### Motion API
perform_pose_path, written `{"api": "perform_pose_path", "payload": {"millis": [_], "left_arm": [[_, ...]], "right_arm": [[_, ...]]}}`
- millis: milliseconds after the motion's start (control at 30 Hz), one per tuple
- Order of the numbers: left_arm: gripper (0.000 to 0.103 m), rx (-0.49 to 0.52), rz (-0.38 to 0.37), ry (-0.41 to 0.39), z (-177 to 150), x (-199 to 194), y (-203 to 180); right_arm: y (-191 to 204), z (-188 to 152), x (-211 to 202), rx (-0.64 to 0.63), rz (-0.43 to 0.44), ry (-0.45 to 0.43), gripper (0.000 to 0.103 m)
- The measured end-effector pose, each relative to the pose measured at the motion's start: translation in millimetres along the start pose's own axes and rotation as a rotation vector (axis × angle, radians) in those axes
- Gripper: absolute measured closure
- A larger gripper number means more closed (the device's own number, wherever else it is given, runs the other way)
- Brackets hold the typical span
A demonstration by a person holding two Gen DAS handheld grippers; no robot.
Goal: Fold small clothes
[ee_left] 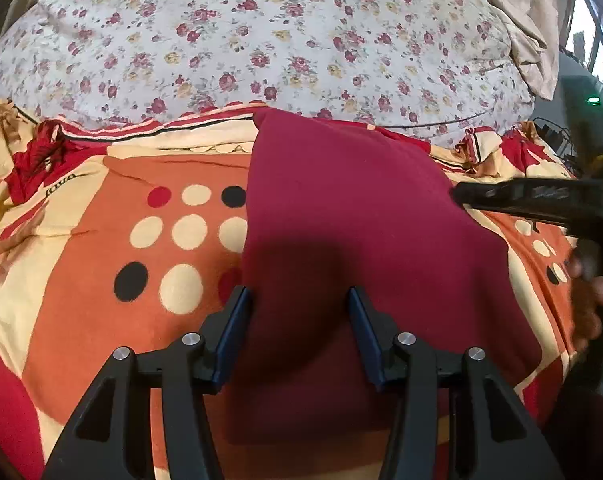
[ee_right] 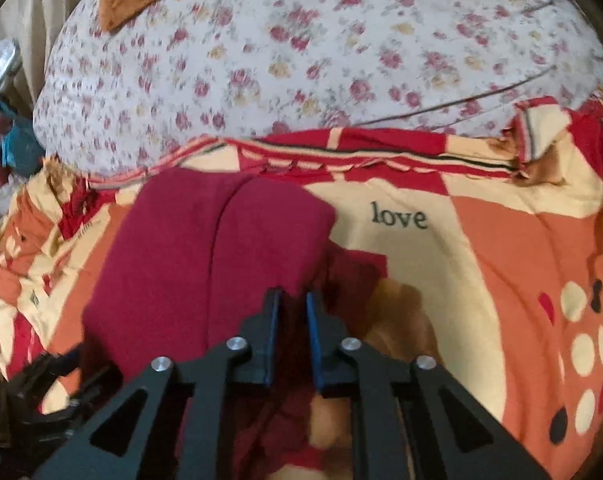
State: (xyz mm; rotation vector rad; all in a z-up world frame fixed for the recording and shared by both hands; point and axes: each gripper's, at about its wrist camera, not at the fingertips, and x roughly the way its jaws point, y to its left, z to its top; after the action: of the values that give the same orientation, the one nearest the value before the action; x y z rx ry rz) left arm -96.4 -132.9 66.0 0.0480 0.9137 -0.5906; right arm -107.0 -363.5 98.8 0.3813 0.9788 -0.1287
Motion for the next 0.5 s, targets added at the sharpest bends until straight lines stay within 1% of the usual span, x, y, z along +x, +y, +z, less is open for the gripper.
{"api": "perform_pose_path", "payload": {"millis": [33, 67, 100, 167, 233, 333, 367, 400, 433, 467, 500], "left_arm": [[0.074, -0.001, 0.001, 0.001, 0.2, 0.1, 0.0], [0.074, -0.001, 0.002, 0.001, 0.3, 0.2, -0.3], [0.074, 0.001, 0.005, -0.001, 0.0, 0.0, -0.7], [0.074, 0.003, 0.005, -0.003, 0.0, -0.7, -0.1], [0.074, 0.003, 0.005, -0.004, -0.3, -1.4, -0.2], [0.074, 0.003, 0.011, -0.010, -1.4, -2.3, -0.1], [0.074, 0.005, 0.014, -0.012, -1.7, -2.5, -0.6], [0.074, 0.007, 0.017, -0.013, -2.0, -3.0, -1.4], [0.074, 0.009, 0.016, -0.013, -2.1, -4.5, -1.3], [0.074, 0.009, 0.015, -0.013, -2.9, -6.2, -1.1], [0.074, 0.008, 0.009, -0.015, -3.8, -8.7, -0.2]], "right_arm": [[0.4, -2.4, -7.3, 0.014, 0.030, -0.004, 0.065], [2.3, -4.9, -13.6, 0.023, 0.068, -0.004, 0.054], [5.8, -9.3, -19.1, 0.023, 0.108, 0.003, 0.052], [12.8, -18.8, -23.3, 0.009, 0.135, 0.027, 0.051], [20.0, -31.8, -24.6, -0.007, 0.135, 0.052, 0.051], [23.2, -44.5, -17.7, 0.019, 0.168, 0.085, 0.050], [24.1, -46.9, -14.0, 0.030, 0.163, 0.089, 0.049], [26.9, -48.7, -12.2, 0.013, 0.153, 0.075, 0.049], [29.9, -50.2, -13.0, -0.017, 0.136, 0.057, 0.053], [33.3, -52.1, -15.2, -0.063, 0.092, 0.042, 0.074], [33.4, -53.1, -16.4, -0.085, 0.069, 0.043, 0.086]]}}
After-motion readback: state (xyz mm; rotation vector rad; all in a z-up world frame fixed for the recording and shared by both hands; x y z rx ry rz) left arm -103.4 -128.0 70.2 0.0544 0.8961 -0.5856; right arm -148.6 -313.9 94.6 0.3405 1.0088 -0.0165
